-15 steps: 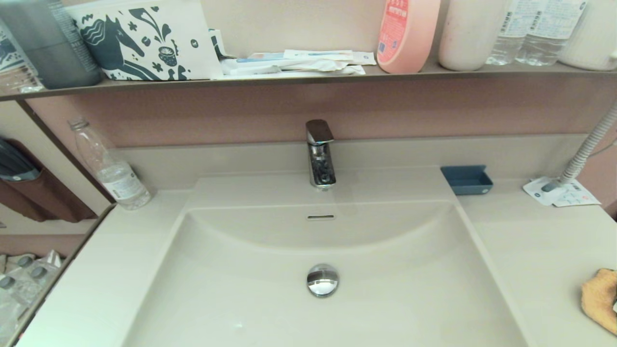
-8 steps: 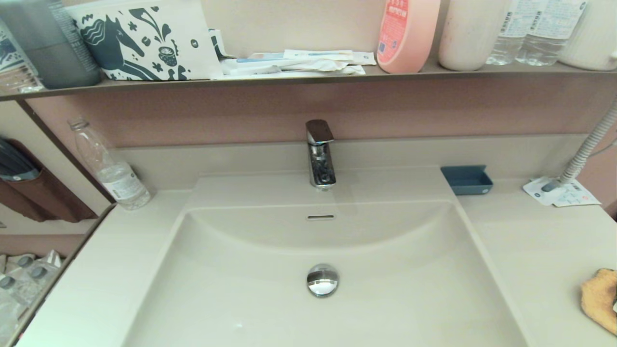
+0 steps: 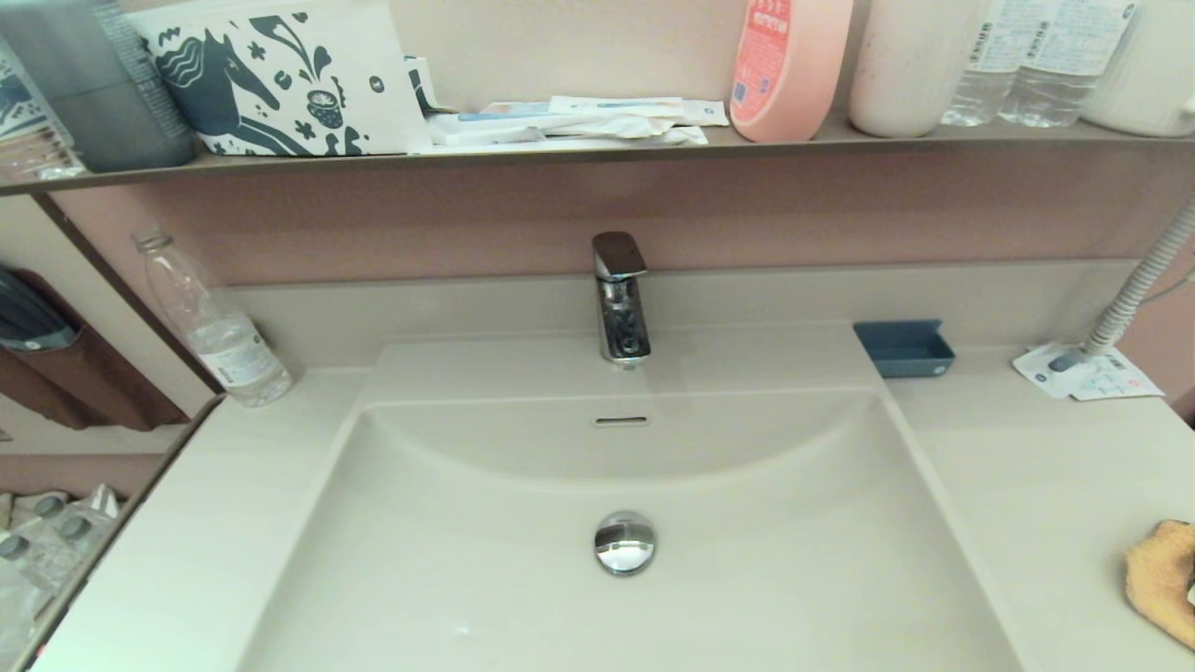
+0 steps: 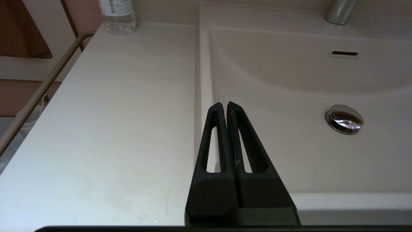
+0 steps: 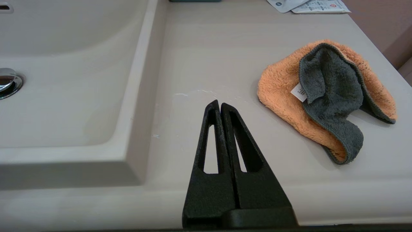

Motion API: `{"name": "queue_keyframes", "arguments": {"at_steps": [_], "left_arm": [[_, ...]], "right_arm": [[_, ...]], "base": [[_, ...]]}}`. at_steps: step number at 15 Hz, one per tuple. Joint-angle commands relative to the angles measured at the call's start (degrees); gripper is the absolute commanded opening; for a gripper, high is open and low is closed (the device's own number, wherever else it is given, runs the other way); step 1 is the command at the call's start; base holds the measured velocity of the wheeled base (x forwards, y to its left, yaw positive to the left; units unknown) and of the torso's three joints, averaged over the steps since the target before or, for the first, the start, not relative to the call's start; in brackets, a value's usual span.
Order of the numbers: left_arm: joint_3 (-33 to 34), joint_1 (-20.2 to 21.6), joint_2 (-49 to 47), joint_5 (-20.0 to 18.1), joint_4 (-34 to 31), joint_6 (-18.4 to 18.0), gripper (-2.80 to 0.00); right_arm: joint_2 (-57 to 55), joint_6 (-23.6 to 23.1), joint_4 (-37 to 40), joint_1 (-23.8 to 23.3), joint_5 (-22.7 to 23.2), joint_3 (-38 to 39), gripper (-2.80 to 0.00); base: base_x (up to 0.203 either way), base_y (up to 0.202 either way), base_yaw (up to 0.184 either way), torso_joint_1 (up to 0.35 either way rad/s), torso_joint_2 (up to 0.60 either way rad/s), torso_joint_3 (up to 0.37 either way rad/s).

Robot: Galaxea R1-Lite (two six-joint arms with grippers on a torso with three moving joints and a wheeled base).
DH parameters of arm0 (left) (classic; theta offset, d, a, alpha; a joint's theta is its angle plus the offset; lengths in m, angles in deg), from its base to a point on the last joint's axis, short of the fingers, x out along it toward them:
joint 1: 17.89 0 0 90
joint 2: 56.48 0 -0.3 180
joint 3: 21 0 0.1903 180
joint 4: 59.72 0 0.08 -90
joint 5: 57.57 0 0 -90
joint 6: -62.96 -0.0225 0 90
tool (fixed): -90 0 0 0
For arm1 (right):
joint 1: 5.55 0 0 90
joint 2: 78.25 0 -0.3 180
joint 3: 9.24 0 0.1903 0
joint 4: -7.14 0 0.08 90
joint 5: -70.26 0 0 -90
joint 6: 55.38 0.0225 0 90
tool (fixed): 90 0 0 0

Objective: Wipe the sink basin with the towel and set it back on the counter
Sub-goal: Turn on the faucet

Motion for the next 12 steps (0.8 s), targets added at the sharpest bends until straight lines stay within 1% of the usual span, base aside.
{"name": "queue_keyframes", "arguments": {"at_steps": [1, 6, 8, 9, 12], "left_arm": [[0.0, 0.0, 0.0, 0.0, 0.0, 0.1, -2.8], [0.0, 0.0, 0.0, 0.1, 0.2, 0.2, -2.8], [0.0, 0.0, 0.0, -0.2, 2.1, -0.1, -2.8], [-1.4, 0.0, 0.0, -0.6, 1.7, -0.1, -2.8], [-7.7, 0.0, -2.1, -4.8, -4.2, -0.2, -2.8]], "right_arm": [[0.0, 0.0, 0.0, 0.0, 0.0, 0.0, -2.8], [0.0, 0.0, 0.0, 0.0, 0.0, 0.0, -2.8], [0.0, 0.0, 0.0, 0.0, 0.0, 0.0, -2.8], [0.0, 0.0, 0.0, 0.0, 0.0, 0.0, -2.8], [0.0, 0.0, 0.0, 0.0, 0.0, 0.0, -2.8]], "base": [[0.0, 0.0, 0.0, 0.0, 0.0, 0.0], [0.0, 0.0, 0.0, 0.0, 0.0, 0.0], [0.0, 0.0, 0.0, 0.0, 0.0, 0.0], [0.0, 0.0, 0.0, 0.0, 0.0, 0.0], [0.0, 0.0, 0.0, 0.0, 0.0, 0.0]]}}
